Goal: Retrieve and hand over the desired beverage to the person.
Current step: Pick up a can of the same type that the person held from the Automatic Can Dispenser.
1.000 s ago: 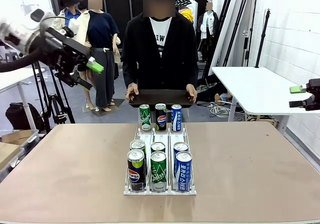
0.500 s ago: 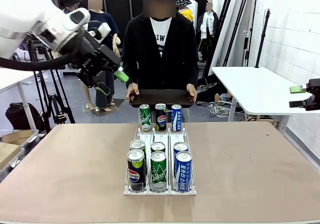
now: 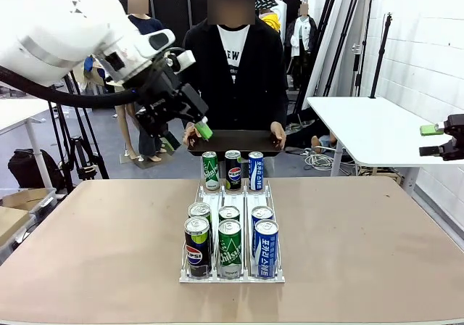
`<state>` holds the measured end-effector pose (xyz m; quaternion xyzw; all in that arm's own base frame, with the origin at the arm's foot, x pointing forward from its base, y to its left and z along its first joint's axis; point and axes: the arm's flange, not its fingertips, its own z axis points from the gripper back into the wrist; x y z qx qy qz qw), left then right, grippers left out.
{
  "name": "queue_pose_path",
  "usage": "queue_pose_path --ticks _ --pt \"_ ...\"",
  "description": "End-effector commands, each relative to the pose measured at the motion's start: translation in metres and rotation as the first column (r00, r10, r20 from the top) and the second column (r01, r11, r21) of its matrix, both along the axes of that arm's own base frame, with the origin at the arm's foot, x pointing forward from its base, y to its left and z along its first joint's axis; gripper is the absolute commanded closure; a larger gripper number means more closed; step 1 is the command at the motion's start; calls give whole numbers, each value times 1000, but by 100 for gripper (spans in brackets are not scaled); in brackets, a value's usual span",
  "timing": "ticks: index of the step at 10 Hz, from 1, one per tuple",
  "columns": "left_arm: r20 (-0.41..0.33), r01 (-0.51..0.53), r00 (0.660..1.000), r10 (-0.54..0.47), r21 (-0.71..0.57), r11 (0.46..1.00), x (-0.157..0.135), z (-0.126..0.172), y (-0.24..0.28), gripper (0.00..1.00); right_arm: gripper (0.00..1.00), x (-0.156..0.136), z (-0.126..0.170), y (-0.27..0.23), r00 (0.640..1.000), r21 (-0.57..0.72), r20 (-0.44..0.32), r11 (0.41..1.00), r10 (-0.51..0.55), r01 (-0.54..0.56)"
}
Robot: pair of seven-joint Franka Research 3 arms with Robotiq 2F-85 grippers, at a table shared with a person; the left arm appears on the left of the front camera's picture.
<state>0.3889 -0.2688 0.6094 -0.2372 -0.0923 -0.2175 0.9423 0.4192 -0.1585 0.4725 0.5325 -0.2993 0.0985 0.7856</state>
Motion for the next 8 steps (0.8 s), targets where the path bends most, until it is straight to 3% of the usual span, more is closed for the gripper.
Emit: queue_pose_path --ticks 1,2,3,8 --pt "14 -38 999 37 73 997 -1 -2 -26 0 0 -1 -1 0 1000 14 4 1000 3 -3" --pt "-34 -82 996 85 81 993 -5 -8 -39 0 0 -1 -1 0 1000 14 4 1000 3 -3" --pt "10 -108 994 107 134 985 -11 -15 -53 0 0 -1 -1 0 1000 14 4 1000 3 -3" --pt "29 -163 986 162 286 944 -38 -54 -106 0 0 -1 -1 0 1000 14 4 1000 3 -3"
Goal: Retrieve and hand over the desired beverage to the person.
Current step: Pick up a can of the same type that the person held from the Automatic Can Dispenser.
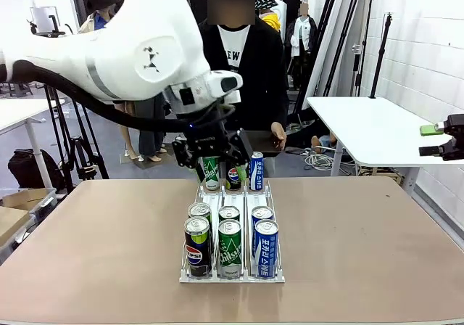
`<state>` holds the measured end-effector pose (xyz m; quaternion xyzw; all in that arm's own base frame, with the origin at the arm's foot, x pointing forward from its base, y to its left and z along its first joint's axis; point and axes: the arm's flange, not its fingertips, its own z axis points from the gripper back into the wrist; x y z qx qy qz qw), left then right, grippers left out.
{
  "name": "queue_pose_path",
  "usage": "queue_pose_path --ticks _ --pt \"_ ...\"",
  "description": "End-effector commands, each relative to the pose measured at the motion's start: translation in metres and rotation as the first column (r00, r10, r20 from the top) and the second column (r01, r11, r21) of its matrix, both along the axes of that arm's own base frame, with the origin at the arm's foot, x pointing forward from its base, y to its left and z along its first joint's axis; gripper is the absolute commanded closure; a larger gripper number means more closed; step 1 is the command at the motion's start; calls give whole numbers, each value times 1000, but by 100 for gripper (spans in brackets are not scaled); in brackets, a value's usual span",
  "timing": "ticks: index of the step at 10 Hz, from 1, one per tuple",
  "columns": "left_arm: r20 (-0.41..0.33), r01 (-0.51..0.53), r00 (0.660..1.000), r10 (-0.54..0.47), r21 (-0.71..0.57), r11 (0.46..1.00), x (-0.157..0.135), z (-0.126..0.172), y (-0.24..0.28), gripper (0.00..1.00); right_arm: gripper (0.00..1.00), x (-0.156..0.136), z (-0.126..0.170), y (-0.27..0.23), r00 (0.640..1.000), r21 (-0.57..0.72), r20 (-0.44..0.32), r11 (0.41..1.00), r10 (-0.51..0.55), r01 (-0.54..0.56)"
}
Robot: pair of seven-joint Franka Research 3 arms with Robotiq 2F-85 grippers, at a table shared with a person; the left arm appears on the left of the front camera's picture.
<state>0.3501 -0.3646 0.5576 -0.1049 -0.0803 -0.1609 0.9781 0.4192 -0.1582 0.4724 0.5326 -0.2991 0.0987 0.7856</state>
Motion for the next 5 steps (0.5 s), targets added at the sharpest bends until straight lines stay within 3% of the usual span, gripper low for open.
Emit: queue_pose_path --ticks 1,5 --pt "-1 -26 1000 26 60 998 -5 -9 -20 0 0 -1 -1 0 1000 14 4 1000 2 -2" --pt "-39 16 999 -12 110 994 -14 -35 -40 0 0 -1 -1 0 1000 14 4 1000 2 -2"
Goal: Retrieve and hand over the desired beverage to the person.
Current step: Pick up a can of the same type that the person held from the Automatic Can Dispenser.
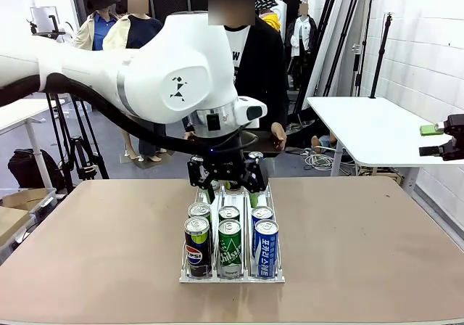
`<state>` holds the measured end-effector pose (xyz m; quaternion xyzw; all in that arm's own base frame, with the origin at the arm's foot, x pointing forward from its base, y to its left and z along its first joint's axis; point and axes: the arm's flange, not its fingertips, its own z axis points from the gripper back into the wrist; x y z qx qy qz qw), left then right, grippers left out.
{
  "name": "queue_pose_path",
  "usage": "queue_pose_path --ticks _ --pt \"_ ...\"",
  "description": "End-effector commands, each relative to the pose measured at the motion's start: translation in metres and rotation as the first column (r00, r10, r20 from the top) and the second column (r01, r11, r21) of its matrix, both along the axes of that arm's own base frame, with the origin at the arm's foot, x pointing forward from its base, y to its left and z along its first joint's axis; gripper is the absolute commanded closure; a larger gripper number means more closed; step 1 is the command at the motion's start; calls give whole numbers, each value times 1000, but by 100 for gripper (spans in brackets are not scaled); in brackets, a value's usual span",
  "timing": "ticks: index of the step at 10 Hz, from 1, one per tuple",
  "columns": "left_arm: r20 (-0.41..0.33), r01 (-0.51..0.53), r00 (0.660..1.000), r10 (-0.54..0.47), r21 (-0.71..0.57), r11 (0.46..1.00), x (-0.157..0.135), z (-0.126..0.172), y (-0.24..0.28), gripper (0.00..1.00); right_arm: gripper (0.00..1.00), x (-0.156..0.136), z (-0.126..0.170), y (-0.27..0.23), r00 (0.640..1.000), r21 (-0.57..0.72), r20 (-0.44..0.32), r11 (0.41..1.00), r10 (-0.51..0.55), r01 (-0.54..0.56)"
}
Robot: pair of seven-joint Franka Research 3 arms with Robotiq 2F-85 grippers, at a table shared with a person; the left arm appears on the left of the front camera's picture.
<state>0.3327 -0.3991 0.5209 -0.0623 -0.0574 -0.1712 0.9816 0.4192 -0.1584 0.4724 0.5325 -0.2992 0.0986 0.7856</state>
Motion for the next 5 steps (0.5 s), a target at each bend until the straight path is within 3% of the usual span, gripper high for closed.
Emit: queue_pose_path --ticks 1,3,5 --pt "-18 18 1000 -17 26 1000 3 -4 -7 0 0 -1 -1 0 1000 14 4 1000 2 -2" --pt "-5 104 995 -104 45 994 5 -13 -9 0 0 -1 -1 0 1000 14 4 1000 2 -2" --pt "-14 125 992 -125 63 990 6 -25 -10 0 0 -1 -1 0 1000 14 4 1000 2 -2"
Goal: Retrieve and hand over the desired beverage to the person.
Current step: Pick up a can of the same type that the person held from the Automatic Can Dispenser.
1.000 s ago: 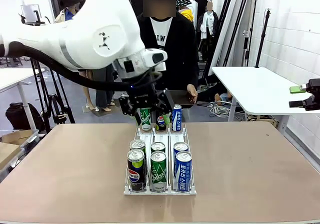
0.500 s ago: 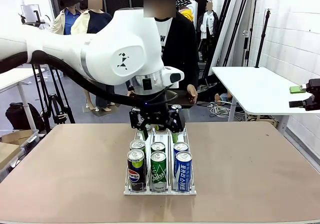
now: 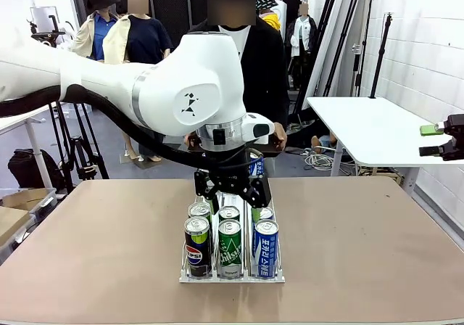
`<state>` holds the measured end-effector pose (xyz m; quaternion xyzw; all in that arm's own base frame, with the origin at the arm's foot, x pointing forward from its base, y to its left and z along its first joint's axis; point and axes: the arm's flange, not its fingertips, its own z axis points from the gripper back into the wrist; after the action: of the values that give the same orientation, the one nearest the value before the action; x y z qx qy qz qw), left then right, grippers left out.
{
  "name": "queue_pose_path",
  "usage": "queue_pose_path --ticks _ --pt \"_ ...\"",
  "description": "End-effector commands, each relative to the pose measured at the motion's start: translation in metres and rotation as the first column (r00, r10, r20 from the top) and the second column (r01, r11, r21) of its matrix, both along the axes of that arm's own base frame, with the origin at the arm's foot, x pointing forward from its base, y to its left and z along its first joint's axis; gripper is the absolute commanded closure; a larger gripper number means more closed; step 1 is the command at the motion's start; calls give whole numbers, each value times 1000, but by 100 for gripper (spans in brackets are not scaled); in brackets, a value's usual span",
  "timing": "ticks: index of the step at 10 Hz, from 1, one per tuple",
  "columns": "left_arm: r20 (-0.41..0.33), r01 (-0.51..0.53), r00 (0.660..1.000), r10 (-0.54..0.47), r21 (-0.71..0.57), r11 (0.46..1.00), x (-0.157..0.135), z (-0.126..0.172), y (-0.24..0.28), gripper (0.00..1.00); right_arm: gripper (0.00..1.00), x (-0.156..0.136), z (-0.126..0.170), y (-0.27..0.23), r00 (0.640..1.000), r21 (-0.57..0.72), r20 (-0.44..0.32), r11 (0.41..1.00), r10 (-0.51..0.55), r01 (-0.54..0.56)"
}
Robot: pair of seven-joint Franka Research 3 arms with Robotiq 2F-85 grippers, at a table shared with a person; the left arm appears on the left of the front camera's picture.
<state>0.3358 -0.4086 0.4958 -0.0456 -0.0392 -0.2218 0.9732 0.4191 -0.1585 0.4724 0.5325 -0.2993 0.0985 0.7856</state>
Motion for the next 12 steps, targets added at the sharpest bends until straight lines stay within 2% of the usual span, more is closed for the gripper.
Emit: queue_pose_path --ticks 1,4,6,8,12 --pt "7 36 999 -36 18 999 7 -3 0 0 0 -1 -1 0 1000 14 4 1000 3 -3" --pt "-31 125 992 -125 12 992 17 -11 4 0 0 -1 -1 0 1000 14 4 1000 3 -3" --pt "-43 151 988 -151 6 988 20 -15 5 0 0 -1 -1 0 1000 14 4 1000 3 -3" --pt "-89 181 979 -182 -16 983 22 -20 5 0 0 -1 -1 0 1000 14 4 1000 3 -3" --pt "-95 140 986 -140 -10 990 31 -28 8 0 0 -1 -1 0 1000 14 4 1000 3 -3"
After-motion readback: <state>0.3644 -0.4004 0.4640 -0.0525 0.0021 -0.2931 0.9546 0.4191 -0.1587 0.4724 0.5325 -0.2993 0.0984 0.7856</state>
